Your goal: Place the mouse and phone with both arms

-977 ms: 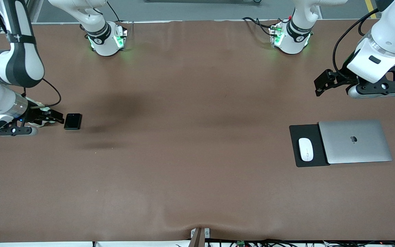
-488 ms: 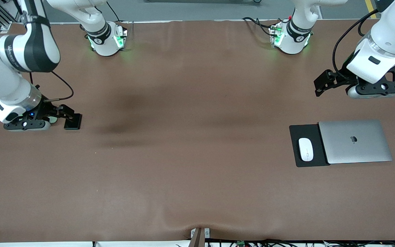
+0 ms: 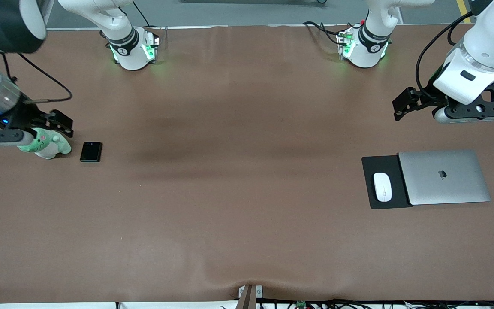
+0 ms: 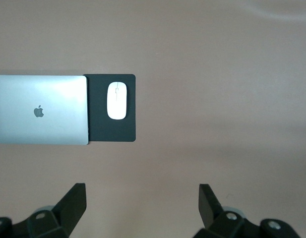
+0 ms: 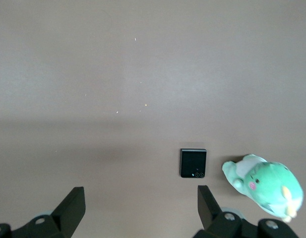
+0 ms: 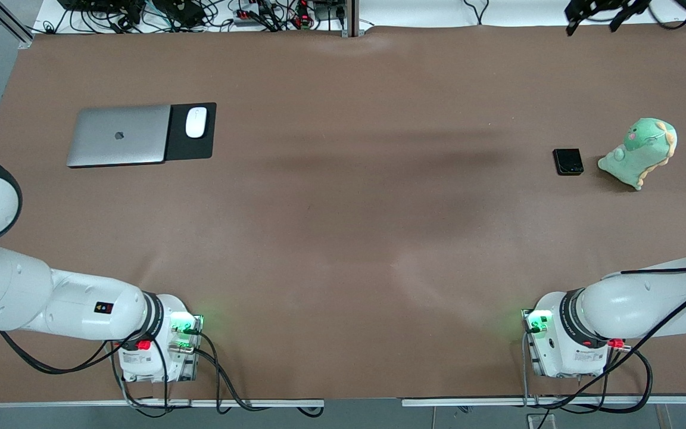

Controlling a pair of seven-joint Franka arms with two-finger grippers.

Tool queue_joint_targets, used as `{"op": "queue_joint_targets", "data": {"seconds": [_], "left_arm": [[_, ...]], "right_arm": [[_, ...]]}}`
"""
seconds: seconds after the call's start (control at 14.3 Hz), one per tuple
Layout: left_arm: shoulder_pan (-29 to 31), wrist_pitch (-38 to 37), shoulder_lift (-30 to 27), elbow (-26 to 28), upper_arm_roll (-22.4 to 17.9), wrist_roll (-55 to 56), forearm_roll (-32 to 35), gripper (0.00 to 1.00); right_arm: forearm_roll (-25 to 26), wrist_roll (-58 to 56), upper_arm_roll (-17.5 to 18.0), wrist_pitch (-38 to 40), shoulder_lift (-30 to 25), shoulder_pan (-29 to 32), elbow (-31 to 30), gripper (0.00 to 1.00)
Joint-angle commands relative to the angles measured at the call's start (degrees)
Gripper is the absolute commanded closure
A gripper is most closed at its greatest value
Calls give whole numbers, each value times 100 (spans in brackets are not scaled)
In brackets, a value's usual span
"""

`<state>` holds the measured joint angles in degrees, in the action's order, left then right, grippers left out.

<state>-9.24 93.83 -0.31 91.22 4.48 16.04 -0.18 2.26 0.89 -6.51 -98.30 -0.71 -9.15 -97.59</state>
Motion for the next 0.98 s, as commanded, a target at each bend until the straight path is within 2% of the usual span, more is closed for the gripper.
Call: {"op": "queue_joint_targets", "data": {"seconds": [0.0, 0.14, 0.35, 0.49, 0.63, 0.77, 0.91], "left_arm": [[-8, -66, -13, -25, -26, -110, -61, 0], [-16, -66, -13, -25, -26, -102, -61, 0], [1, -66, -4, -60, -26, -119, -61, 0], [19, -66, -4, -78, -35, -137, -105, 0], [1, -66, -4, -78, -44, -128, -114, 0], [1, -57, -4, -69, -44, -119, -123, 0], [19, -57, -4, -78, -61, -136, -88, 0]], "right_arm": [[-50, -358, -34, 513, 45, 255, 381, 0], [-208, -1026, -35, 715, -8, 685, 372, 0], [-279, -1354, -52, 944, -34, 1055, 408, 0], [-244, -1311, -52, 1102, -34, 1100, 530, 0], [-86, -1275, -8, 1400, -8, 1048, 1126, 0], [55, -647, 27, 1463, 1, 942, 1234, 0], [46, -484, 36, 1411, 1, 915, 1208, 0]]}}
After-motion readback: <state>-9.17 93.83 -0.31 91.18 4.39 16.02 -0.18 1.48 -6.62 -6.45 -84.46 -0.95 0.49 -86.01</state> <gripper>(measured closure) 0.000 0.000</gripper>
